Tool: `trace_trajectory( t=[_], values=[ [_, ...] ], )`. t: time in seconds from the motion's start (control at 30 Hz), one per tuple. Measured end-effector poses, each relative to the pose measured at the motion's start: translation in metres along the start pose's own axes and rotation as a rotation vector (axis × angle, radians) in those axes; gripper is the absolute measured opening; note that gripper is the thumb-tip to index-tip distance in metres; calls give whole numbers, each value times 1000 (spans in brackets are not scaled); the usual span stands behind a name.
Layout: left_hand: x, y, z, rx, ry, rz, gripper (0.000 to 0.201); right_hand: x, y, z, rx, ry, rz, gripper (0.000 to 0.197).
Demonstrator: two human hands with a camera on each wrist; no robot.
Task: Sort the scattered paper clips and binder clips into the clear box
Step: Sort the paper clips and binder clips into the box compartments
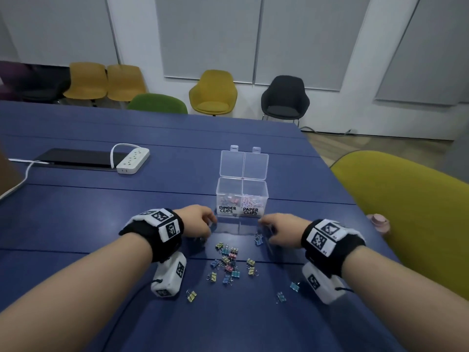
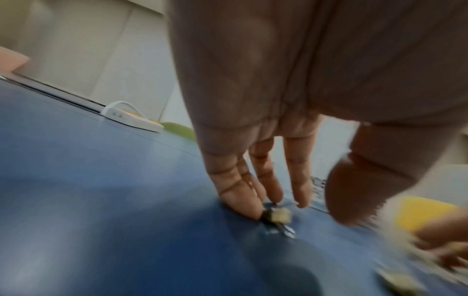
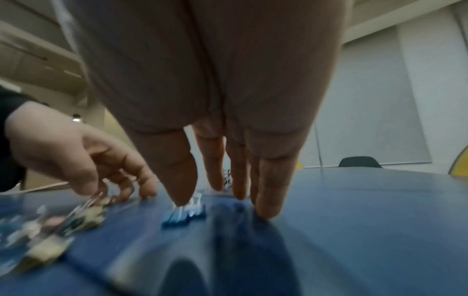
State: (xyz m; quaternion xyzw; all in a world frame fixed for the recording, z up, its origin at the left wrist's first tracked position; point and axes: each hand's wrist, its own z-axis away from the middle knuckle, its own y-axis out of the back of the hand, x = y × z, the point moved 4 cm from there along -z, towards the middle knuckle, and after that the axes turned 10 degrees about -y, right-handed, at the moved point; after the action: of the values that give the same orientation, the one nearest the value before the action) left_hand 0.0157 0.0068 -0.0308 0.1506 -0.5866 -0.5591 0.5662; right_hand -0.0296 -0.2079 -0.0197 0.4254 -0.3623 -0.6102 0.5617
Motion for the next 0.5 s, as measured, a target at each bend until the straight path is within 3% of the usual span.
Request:
trace_trajectory(
  t=[0.07,0.27,0.37,0.5],
  values=[
    [19,-13,5,-59,-84,-17,44,-10,-12,5,-34,57,30,61],
    [45,-39,25,-89,-264,-261,28,-27,-28,34,-41,266,171,52],
    [36,-38,38,-36,-275,-302,23,-10,-30,51,-20,299,182,57],
    [20,-30,54,19,-212,-325,23,16,-37,72,-3,223,186,57]
  ],
)
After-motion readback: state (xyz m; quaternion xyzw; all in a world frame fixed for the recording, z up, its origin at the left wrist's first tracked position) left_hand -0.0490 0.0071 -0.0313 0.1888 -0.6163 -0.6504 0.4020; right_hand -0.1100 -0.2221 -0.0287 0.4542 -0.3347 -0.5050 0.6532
